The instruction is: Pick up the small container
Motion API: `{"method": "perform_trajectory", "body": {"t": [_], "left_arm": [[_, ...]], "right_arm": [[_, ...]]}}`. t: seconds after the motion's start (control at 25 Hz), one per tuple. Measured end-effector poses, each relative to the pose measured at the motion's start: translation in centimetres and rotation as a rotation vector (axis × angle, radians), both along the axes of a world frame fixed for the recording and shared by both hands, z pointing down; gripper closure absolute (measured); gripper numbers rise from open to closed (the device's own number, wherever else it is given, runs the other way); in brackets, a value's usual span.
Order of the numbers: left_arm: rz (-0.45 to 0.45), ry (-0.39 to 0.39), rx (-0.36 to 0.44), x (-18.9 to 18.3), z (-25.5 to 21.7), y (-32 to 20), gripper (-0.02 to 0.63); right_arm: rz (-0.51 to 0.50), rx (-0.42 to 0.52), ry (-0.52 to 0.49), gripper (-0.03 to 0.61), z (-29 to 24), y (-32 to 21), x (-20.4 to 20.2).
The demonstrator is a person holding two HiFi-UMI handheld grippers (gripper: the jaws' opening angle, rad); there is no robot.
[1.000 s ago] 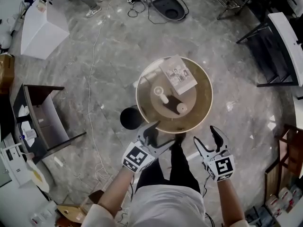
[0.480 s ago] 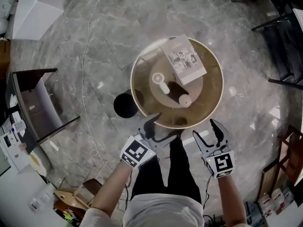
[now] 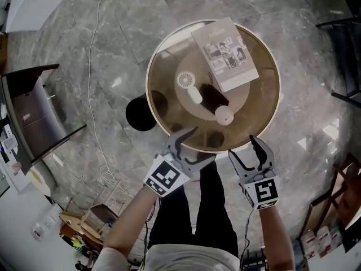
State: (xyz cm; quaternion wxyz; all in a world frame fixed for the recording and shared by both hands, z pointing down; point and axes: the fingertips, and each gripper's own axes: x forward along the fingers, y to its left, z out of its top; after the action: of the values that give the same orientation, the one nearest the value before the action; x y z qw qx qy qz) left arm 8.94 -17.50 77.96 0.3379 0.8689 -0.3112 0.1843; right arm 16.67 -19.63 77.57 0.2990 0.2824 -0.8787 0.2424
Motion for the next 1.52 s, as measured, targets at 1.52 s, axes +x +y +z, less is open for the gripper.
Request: {"method": "perform_trajectory", "body": {"t": [1.52], "left_arm": [[-0.083, 0.191, -0.33, 0.4, 18.2, 2.3, 0.242]], "right_arm": [[-0.121, 0.189, 0.142, 0.423, 16.9, -0.7, -3.4]]}}
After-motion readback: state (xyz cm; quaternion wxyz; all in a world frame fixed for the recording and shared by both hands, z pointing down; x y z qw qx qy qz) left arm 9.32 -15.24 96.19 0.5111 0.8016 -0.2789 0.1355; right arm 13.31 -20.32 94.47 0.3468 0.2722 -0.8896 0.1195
